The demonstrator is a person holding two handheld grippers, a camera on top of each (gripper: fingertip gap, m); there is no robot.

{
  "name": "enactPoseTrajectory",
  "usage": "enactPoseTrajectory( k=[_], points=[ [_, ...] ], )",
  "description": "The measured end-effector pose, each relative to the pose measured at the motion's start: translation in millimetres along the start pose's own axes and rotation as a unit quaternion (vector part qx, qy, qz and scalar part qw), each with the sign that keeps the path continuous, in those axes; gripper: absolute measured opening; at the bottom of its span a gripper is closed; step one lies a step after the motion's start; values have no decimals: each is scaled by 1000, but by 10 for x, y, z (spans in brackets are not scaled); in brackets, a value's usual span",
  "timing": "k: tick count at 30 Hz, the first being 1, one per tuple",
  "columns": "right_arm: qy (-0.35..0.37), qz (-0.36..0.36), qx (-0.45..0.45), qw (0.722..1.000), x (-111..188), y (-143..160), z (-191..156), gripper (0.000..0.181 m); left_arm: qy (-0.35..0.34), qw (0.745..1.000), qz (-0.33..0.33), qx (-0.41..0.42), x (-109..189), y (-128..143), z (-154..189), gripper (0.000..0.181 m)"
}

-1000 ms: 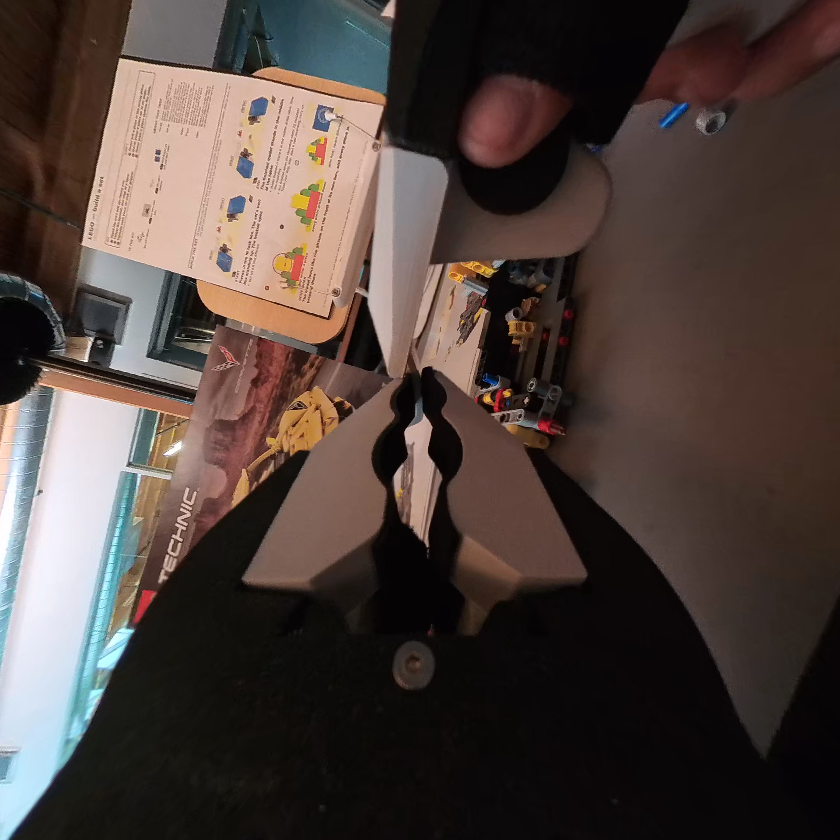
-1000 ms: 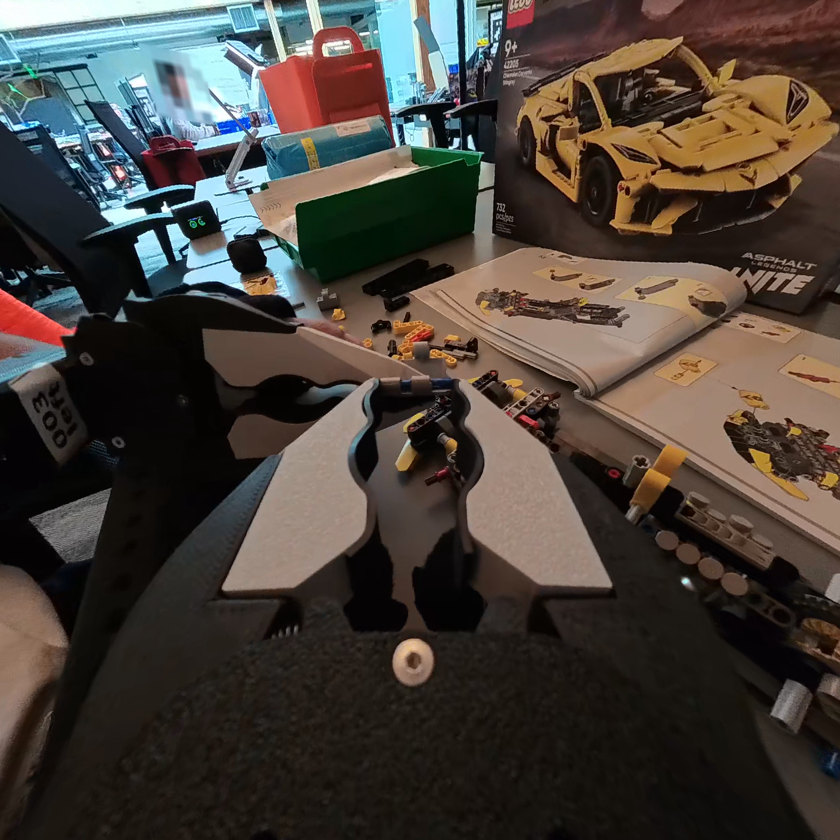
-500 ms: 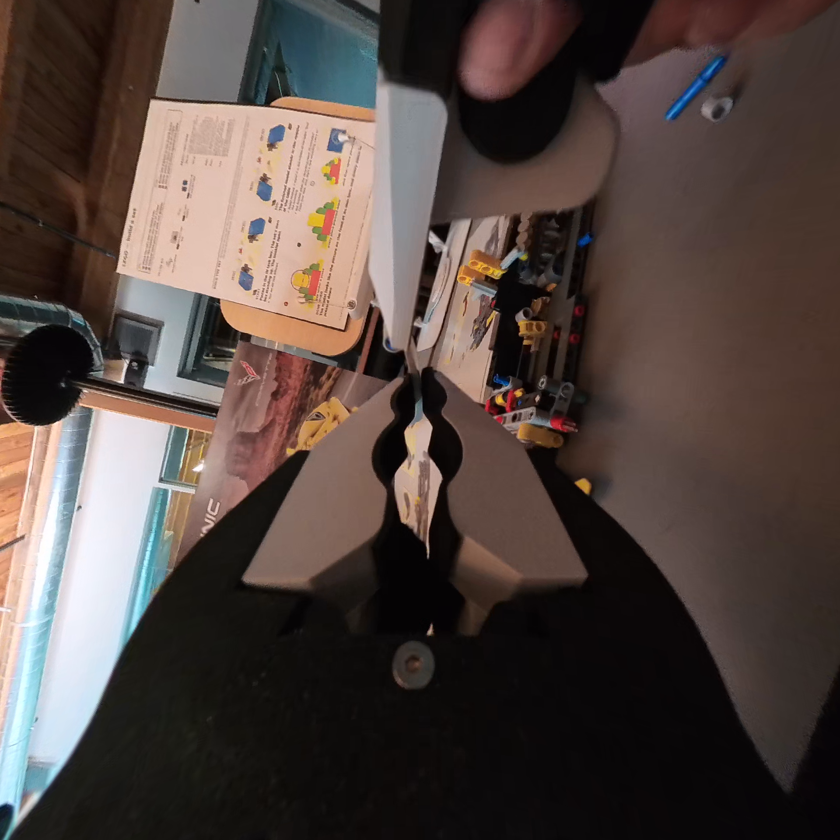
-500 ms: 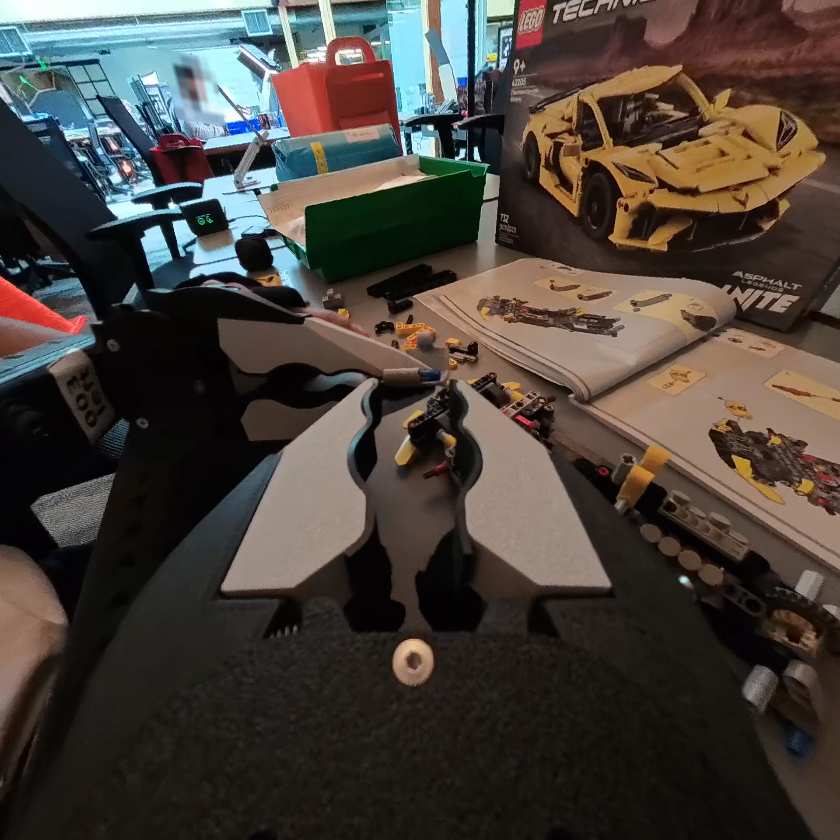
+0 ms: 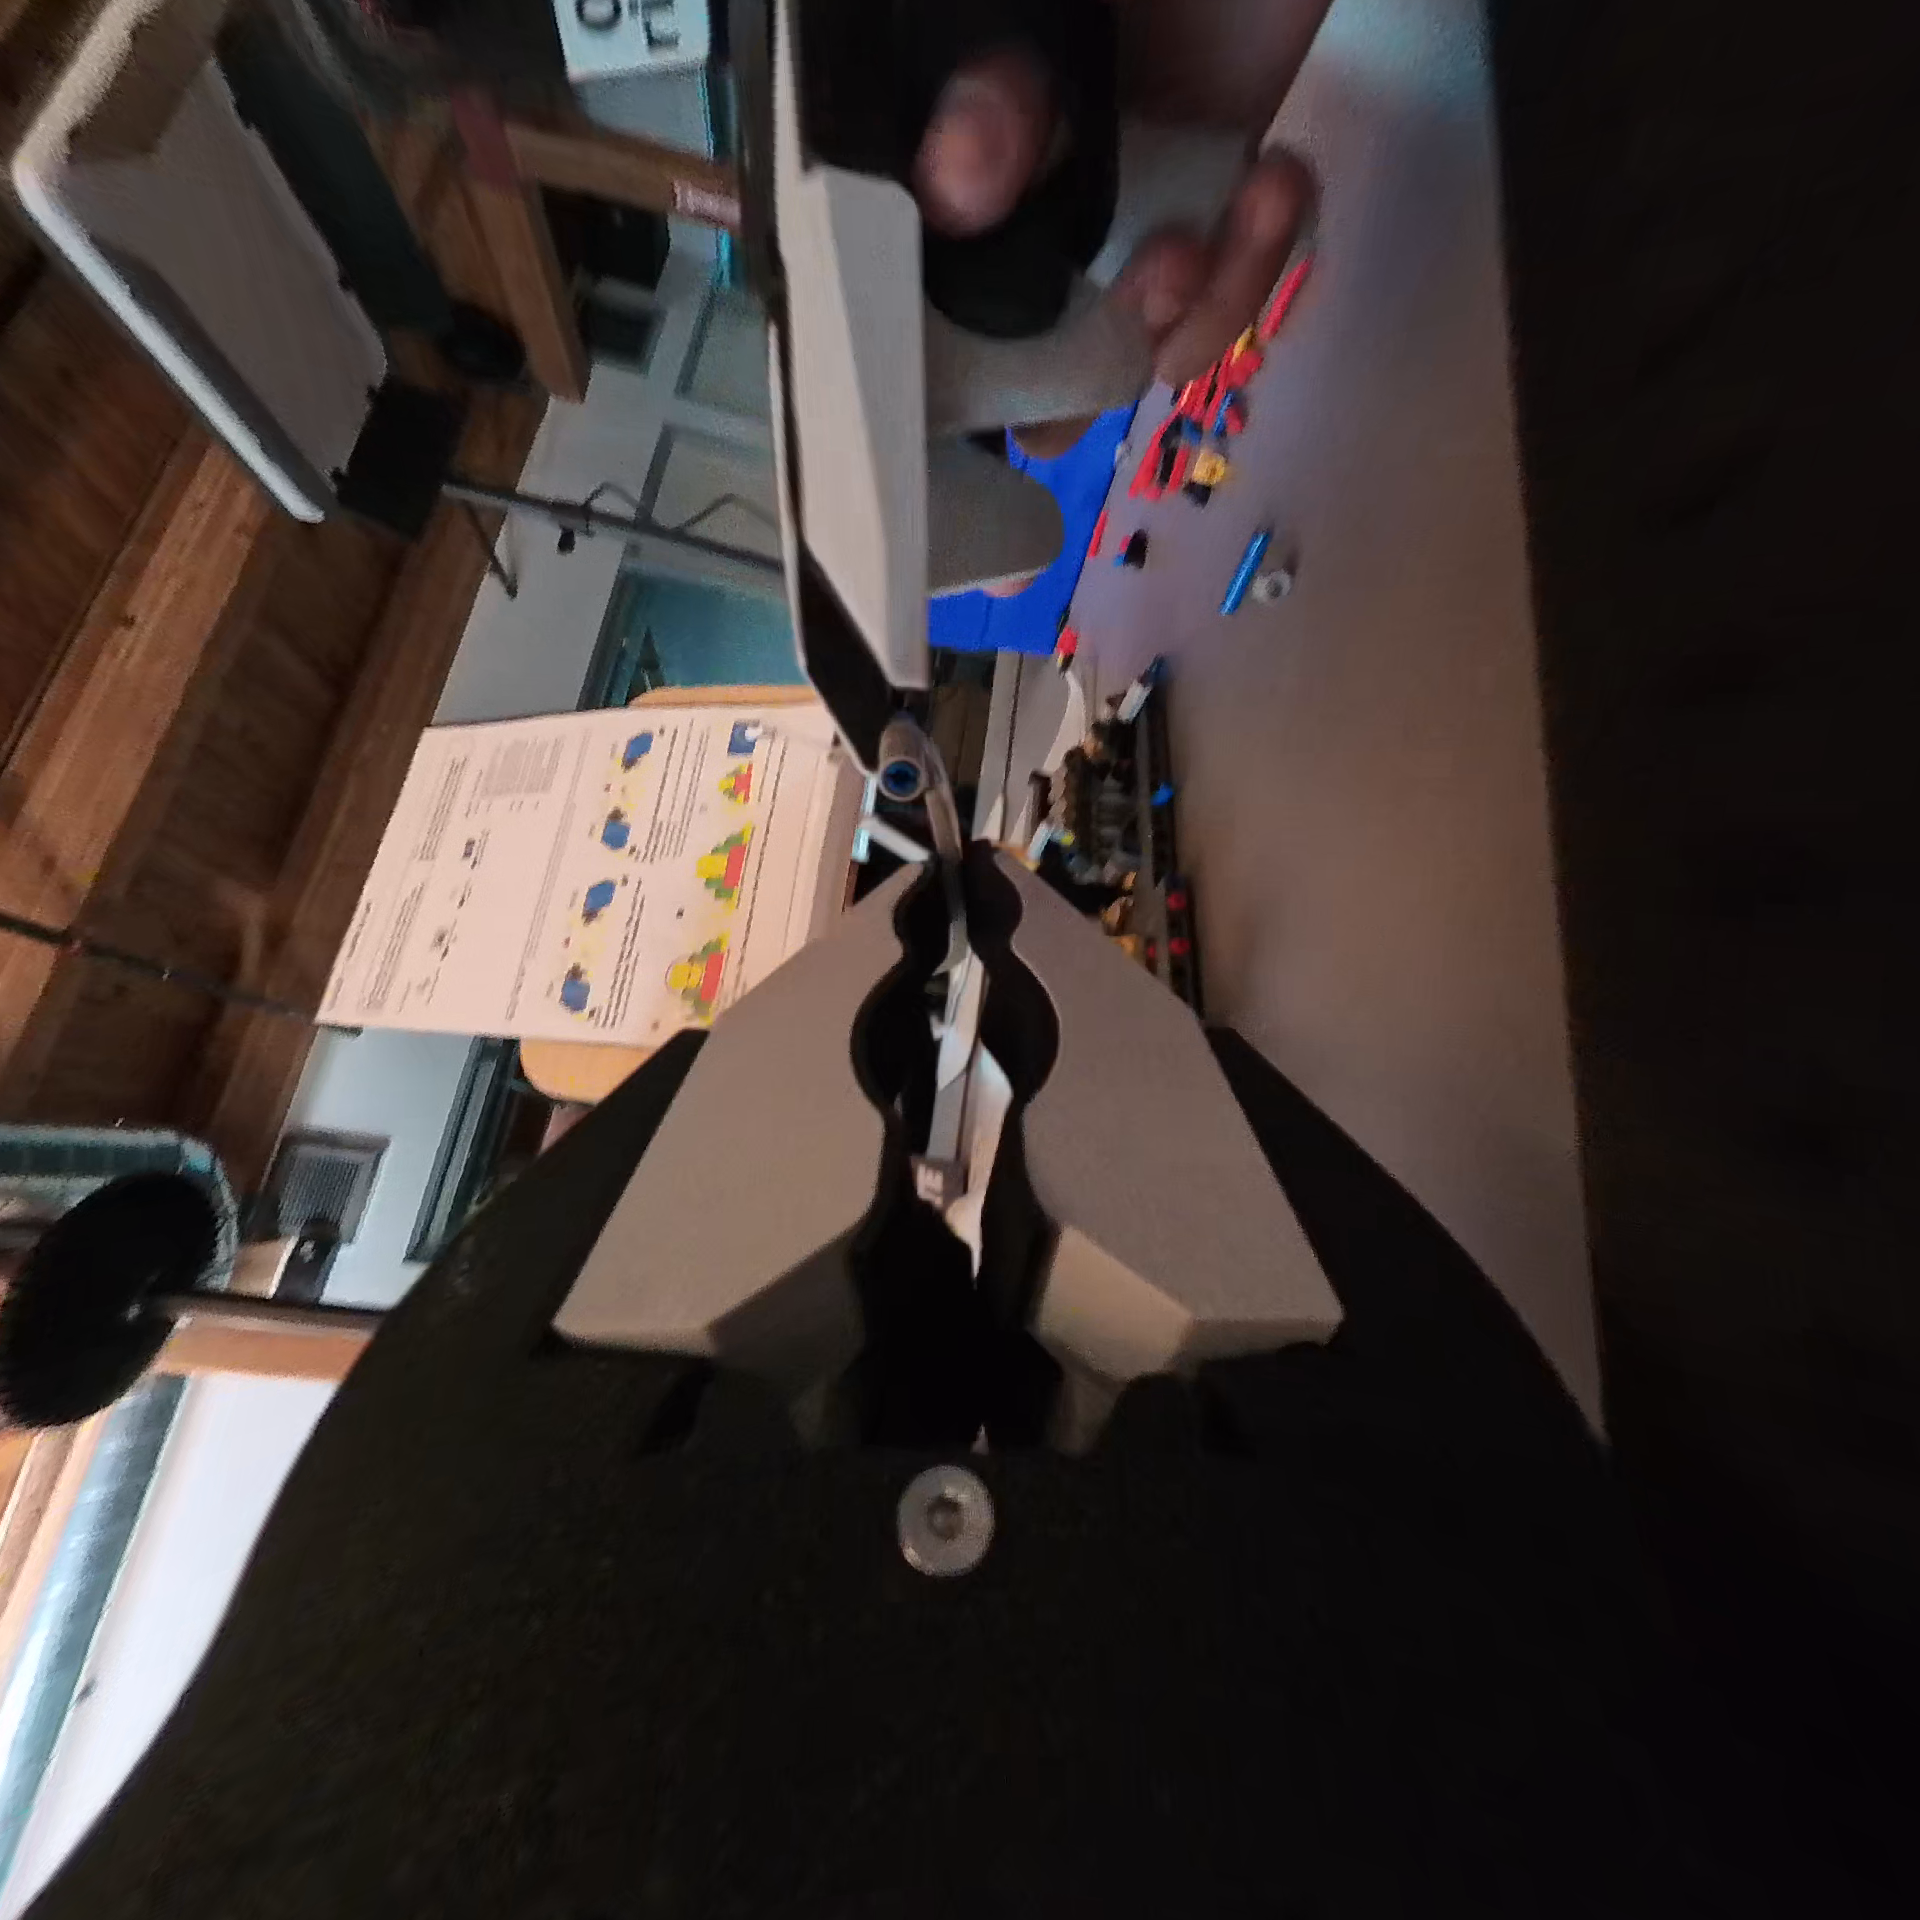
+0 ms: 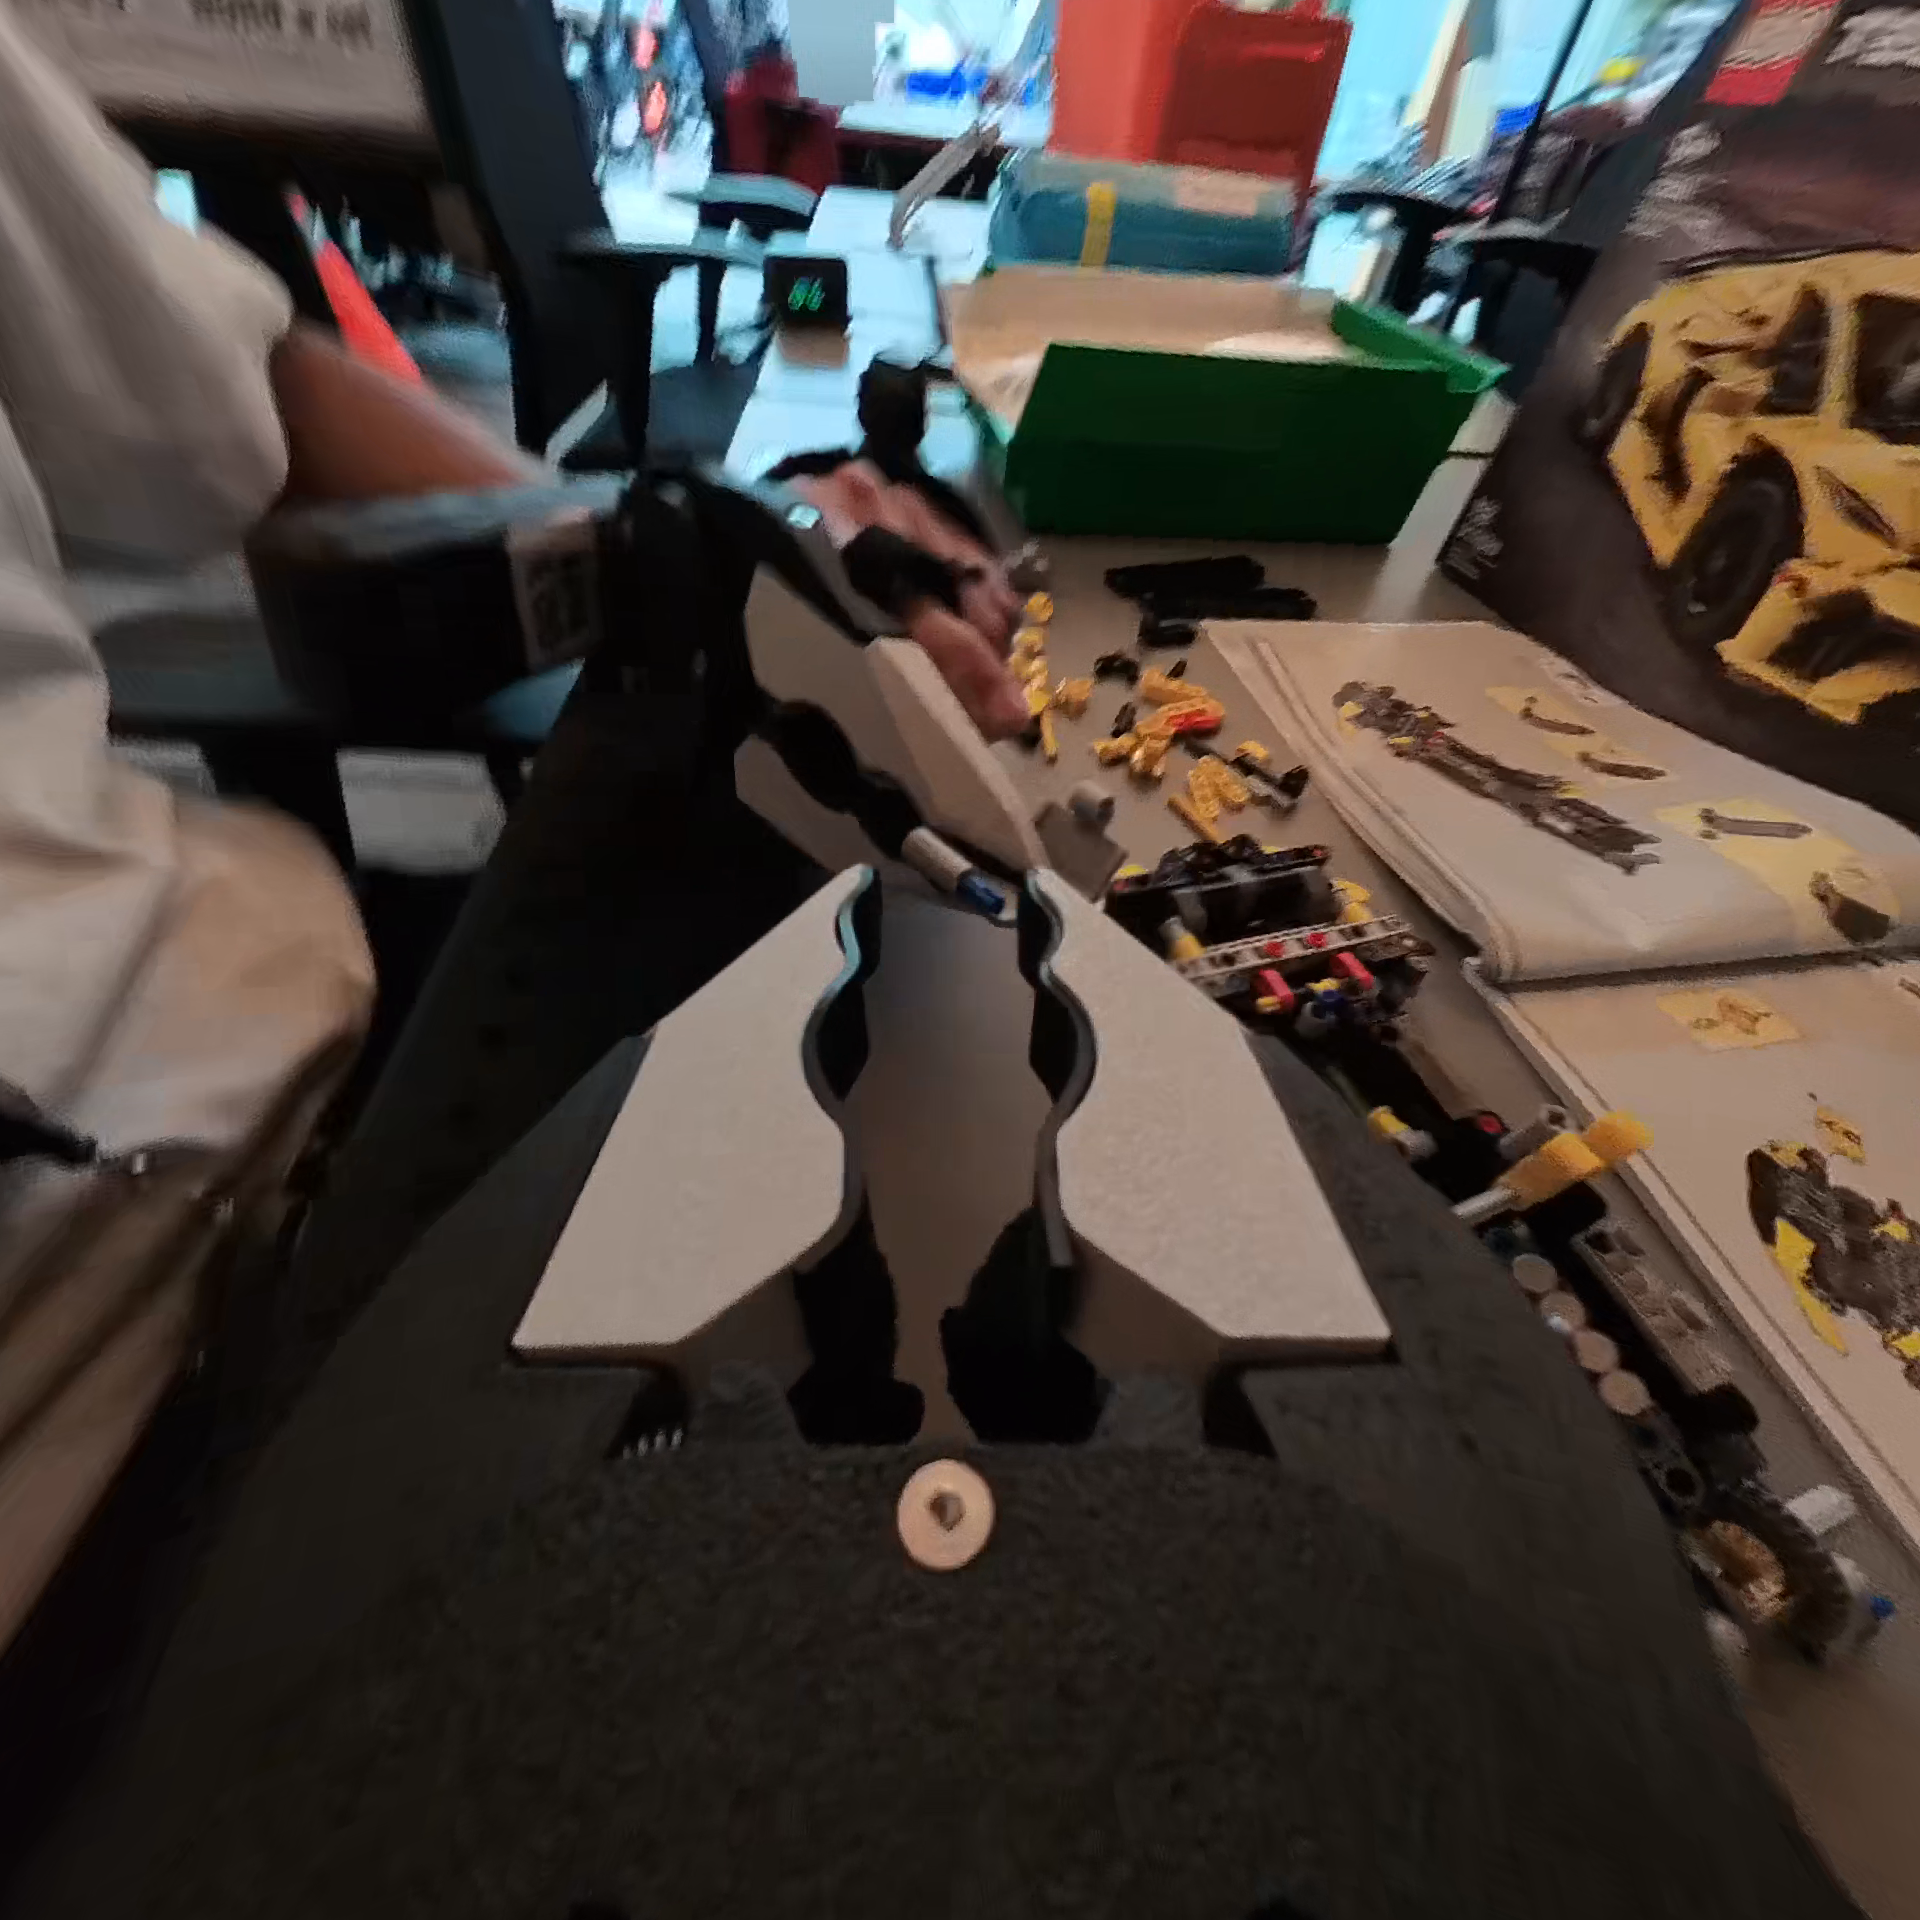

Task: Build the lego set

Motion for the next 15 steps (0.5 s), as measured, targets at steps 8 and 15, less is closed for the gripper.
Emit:
enactPoseTrajectory(
  k=[8, 15],
  points=[
    [-1, -63, 34, 997, -57, 210, -83, 8, 53, 998, 15, 34, -7, -39, 172, 2],
    [39, -160, -51, 985, -55, 545, 95, 6, 52, 972, -48, 226, 179, 261, 57, 26]
  ],
)
Point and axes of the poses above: each gripper's, where its closed fingertips meet, x back along the fingers, y out of its underside, z = x × y across the jaws, the point moved 3 cm from there along x, back along the fingers, and after that the axes turned 11 degrees about z, right-handed, at the moved point
